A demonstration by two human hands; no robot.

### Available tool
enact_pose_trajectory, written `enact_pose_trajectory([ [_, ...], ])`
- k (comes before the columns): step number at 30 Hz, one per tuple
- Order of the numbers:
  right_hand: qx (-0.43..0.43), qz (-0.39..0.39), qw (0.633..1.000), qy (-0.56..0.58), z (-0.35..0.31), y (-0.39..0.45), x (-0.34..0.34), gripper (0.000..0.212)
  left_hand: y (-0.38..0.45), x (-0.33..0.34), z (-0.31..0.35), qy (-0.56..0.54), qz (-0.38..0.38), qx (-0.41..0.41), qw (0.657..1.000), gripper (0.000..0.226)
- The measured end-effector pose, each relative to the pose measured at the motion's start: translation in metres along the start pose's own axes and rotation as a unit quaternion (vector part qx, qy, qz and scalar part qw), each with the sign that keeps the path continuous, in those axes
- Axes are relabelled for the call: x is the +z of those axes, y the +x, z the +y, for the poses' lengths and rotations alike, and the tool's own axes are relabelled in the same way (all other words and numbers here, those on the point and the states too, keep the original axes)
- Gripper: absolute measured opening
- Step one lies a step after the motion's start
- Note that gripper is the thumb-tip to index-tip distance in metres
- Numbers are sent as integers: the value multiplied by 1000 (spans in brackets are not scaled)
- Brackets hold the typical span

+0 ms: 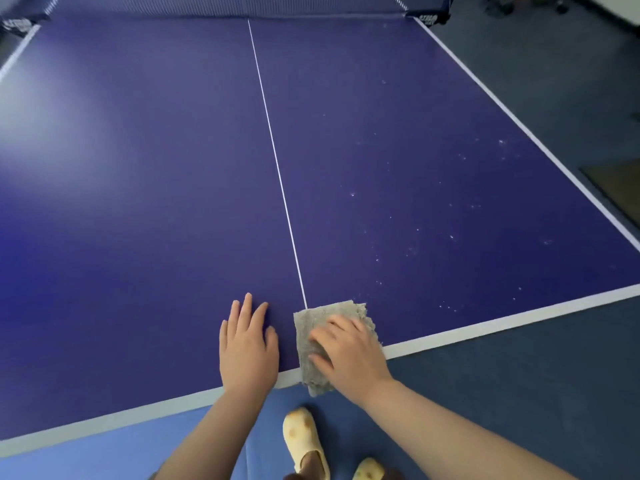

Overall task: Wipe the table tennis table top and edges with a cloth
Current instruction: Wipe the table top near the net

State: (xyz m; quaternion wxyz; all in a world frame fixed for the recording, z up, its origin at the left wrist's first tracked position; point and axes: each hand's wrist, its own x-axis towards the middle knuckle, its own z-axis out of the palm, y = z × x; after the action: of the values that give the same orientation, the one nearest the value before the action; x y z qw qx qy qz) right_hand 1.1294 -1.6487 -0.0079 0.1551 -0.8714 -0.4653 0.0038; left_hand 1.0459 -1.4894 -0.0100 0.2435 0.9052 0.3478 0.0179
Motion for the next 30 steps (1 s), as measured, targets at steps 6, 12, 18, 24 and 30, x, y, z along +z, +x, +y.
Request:
enact_pose_trajectory([
  [6,27,-100,994,-37,6,0,25,57,31,14,-7,34,-4,45,998,49],
  [12,124,-93,985,-75,26,34,29,62,45,33,-4,87,21,57,994,60],
  [18,280,-55,955,-76,37,2,25,60,45,53,28,100,-1,63,993,62],
  [24,253,-55,962,-82,69,22,25,56,47,58,29,102,7,58,993,62],
  [30,377,-18,921,-94,96,-15,12,57,46,77,73,111,-23,154,982,58],
])
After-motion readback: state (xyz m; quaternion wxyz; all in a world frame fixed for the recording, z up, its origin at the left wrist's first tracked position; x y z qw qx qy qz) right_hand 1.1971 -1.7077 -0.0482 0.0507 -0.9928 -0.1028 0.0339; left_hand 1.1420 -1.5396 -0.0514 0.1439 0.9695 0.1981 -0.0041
